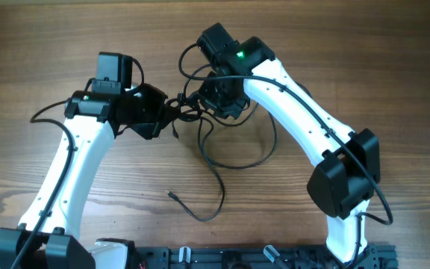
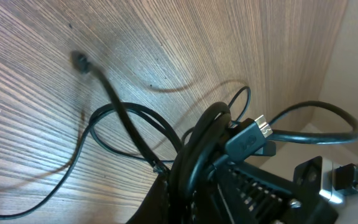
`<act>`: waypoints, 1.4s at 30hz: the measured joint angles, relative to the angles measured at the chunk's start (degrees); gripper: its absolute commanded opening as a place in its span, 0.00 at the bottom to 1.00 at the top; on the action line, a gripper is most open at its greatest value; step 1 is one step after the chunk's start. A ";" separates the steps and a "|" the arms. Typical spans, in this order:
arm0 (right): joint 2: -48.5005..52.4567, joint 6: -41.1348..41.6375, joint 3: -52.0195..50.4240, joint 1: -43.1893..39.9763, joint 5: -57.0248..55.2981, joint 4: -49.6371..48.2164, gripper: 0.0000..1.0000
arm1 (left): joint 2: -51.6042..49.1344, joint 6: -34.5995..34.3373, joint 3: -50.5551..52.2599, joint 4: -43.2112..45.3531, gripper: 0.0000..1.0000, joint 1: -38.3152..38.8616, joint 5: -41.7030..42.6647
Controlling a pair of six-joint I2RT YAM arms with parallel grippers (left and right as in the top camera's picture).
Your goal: Untangle cables
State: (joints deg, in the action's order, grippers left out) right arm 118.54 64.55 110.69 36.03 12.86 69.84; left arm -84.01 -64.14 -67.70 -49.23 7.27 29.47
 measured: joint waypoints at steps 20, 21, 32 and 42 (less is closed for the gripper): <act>-8.41 -82.31 0.46 -14.27 15.87 5.05 0.41 | 0.00 28.30 0.00 -1.99 0.04 0.00 10.49; -8.61 -86.01 0.44 -13.44 17.84 5.75 0.38 | 0.00 29.18 0.00 -2.21 0.04 0.00 11.06; -8.61 -98.99 -0.85 -7.08 22.29 6.05 0.36 | 0.00 32.20 0.00 -4.81 0.04 -8.74 20.55; -8.61 -99.38 -5.66 -3.37 22.95 2.71 0.36 | 0.00 32.20 0.00 -5.09 0.04 -10.82 25.07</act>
State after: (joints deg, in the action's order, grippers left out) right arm 109.93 -34.83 105.03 32.67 35.81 72.55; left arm -84.01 -31.94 -67.70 -54.33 -3.55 54.54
